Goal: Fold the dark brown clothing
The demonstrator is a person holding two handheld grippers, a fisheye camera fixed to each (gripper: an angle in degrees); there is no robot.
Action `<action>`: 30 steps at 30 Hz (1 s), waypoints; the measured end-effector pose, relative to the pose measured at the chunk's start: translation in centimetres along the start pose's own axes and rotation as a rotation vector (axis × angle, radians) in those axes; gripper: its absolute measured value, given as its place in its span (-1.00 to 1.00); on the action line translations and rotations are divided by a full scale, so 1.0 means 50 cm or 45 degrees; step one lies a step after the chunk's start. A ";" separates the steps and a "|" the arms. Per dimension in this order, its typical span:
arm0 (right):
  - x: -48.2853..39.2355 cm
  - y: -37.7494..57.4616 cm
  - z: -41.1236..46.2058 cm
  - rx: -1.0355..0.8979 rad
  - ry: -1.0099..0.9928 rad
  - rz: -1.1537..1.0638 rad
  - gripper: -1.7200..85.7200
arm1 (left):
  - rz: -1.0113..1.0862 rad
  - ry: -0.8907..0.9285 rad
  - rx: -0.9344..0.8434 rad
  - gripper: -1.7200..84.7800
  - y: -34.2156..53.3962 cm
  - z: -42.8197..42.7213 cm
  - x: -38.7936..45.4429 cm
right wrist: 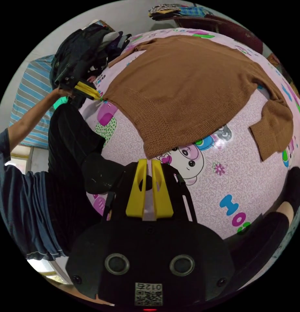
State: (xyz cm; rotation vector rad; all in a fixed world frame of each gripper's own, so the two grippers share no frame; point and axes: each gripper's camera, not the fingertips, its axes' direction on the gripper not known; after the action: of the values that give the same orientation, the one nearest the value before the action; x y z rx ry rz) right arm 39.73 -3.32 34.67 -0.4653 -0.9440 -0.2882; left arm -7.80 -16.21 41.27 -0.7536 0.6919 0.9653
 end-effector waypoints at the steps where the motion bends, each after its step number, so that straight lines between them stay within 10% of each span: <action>1: 0.004 0.003 -0.006 0.013 -0.012 0.016 -0.91 | -0.006 0.015 0.012 -0.95 0.015 -0.009 -0.004; 15: 0.049 -0.101 -0.039 0.203 0.299 0.264 -0.89 | -0.101 -0.060 0.422 -0.94 -0.147 -0.026 0.080; 30: 0.101 -0.097 -0.128 0.239 0.268 0.225 -0.98 | 0.028 -0.052 0.338 -0.95 -0.221 0.017 0.185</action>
State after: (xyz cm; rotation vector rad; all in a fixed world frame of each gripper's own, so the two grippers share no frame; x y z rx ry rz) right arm 44.97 -10.88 36.90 -0.3357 -0.7116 -0.0844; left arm 6.00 -15.35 37.11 -0.4924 0.7763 0.8848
